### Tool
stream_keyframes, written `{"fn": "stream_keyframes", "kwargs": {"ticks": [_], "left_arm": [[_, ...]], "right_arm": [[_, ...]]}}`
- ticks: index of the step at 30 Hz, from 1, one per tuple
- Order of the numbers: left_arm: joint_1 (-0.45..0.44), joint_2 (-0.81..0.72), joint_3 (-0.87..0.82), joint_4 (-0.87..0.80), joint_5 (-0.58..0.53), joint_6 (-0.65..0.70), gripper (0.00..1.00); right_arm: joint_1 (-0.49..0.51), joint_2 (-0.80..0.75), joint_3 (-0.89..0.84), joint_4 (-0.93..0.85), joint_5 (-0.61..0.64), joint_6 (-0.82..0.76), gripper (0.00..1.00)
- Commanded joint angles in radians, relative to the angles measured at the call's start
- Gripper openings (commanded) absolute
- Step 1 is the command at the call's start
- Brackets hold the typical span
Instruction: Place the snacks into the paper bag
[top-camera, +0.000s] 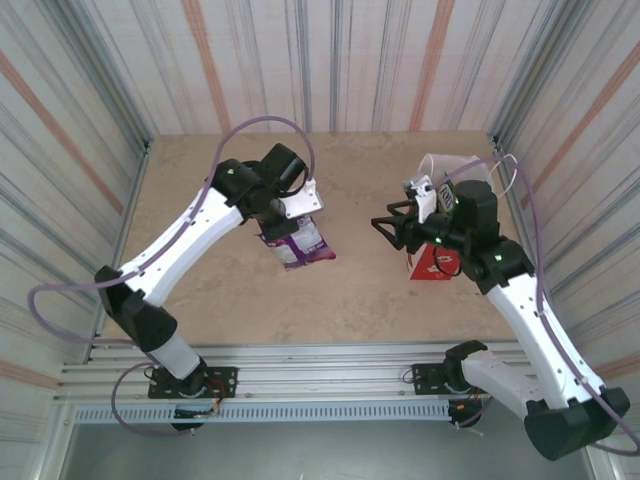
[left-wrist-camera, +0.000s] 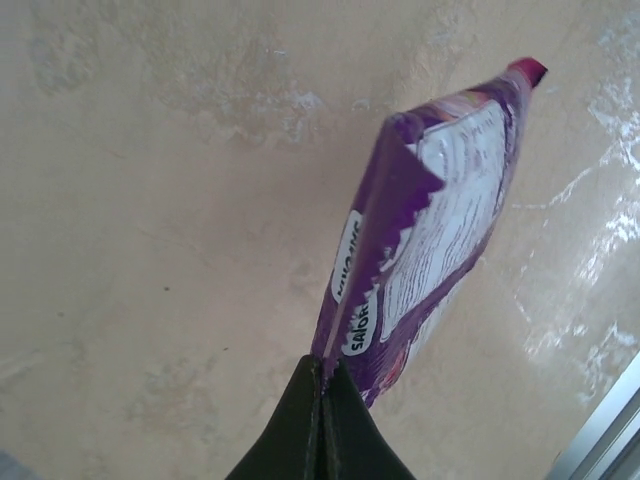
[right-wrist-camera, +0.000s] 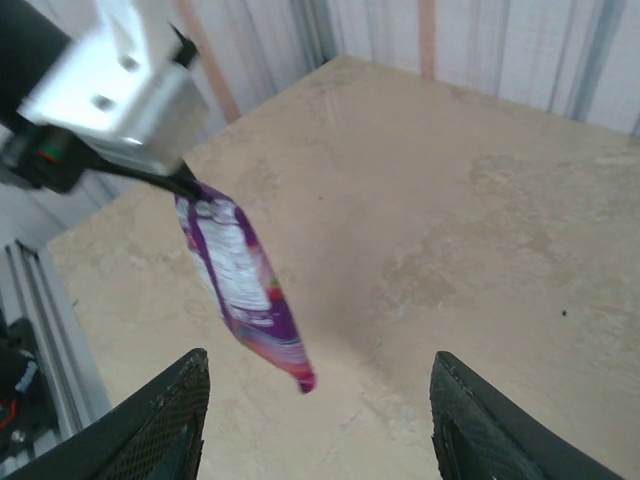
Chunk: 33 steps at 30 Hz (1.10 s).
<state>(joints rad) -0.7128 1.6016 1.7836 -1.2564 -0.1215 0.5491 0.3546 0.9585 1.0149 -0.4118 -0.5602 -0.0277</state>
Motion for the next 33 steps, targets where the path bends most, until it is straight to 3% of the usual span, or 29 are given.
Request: {"fn": "stream_keyframes", "kwargs": {"ticks": [1, 8, 23, 27, 33], "left_arm": [[0.006, -0.089, -0.003, -0.011, -0.012, 0.132, 0.00], [0.006, -0.171, -0.010, 0.014, 0.033, 0.153, 0.00], [0.003, -0.204, 0.000, 0.029, 0.103, 0.113, 0.00], [0.003, -0.210, 0.007, 0.043, 0.125, 0.097, 0.00], [0.003, -0.210, 0.014, 0.052, 0.145, 0.079, 0.00]], "right_arm": [[0.041, 0.063, 0.047, 0.028, -0.077, -0.112, 0.63], [0.155, 0.183, 0.082, 0.055, -0.128, -0.202, 0.71], [0.322, 0.387, 0.145, 0.180, -0.139, -0.221, 0.74], [0.345, 0.430, 0.140, 0.245, -0.131, -0.199, 0.72], [0.356, 0.490, 0.112, 0.372, -0.117, -0.161, 0.61]]}}
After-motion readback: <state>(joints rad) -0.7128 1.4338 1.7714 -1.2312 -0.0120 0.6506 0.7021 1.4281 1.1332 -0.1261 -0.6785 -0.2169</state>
